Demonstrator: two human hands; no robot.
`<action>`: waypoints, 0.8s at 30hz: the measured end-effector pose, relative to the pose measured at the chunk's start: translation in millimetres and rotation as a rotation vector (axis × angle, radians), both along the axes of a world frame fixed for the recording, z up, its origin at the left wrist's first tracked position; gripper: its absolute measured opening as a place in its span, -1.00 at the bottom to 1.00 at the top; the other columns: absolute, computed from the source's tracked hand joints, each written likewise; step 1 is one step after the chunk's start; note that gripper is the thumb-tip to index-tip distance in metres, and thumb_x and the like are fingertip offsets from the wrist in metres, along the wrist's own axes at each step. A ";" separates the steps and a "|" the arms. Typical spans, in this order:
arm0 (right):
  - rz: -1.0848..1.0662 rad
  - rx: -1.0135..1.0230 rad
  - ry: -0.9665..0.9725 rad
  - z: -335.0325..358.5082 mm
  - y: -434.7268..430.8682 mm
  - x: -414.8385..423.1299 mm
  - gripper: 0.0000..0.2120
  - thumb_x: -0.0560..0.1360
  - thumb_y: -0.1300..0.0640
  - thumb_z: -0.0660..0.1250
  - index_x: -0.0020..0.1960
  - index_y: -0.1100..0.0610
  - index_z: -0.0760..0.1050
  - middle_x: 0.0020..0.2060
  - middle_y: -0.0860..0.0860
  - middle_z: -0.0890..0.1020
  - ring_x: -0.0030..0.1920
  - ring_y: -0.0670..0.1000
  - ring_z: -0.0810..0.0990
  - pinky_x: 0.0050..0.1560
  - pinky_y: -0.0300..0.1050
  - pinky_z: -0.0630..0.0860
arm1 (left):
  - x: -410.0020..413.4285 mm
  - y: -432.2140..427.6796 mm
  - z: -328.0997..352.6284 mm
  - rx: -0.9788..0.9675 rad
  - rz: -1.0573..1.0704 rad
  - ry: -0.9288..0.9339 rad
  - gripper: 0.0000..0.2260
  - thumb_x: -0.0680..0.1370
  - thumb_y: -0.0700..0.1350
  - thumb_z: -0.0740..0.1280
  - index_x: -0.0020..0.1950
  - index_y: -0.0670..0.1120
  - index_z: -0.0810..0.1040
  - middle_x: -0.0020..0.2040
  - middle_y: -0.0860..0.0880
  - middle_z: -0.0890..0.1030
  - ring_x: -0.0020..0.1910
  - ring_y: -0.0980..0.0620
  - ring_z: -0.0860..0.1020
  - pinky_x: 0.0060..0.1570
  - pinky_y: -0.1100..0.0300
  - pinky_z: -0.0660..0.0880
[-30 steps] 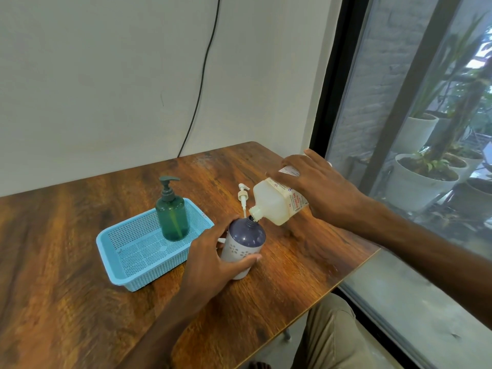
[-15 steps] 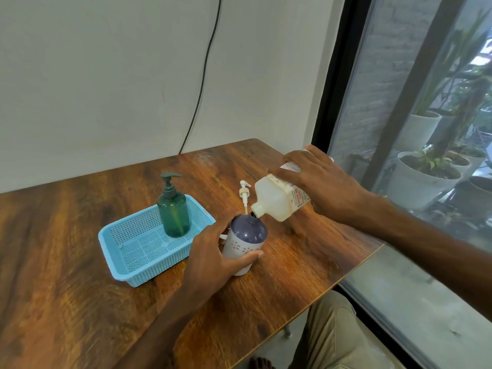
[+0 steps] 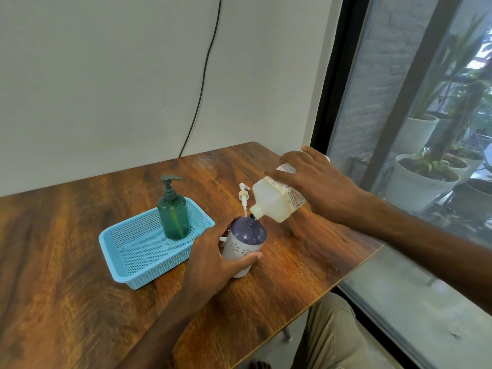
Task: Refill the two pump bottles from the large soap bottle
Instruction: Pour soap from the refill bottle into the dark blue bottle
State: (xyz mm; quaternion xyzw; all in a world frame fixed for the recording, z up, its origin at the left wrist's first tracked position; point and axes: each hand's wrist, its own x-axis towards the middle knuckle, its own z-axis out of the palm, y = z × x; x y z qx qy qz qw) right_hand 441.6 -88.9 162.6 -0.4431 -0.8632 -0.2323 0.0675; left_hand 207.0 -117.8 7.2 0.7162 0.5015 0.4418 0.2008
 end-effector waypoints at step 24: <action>-0.005 0.123 -0.207 8.1 6.8 -15.0 -0.23 0.37 0.22 0.54 0.50 -0.02 0.32 0.40 0.20 0.41 0.44 0.22 0.34 0.48 0.23 0.15 | -2.9 1.3 2.1 -0.066 -0.015 -0.055 -0.16 0.17 0.54 0.47 0.39 0.30 0.41 0.26 0.33 0.54 0.18 0.29 0.54 0.02 0.41 0.53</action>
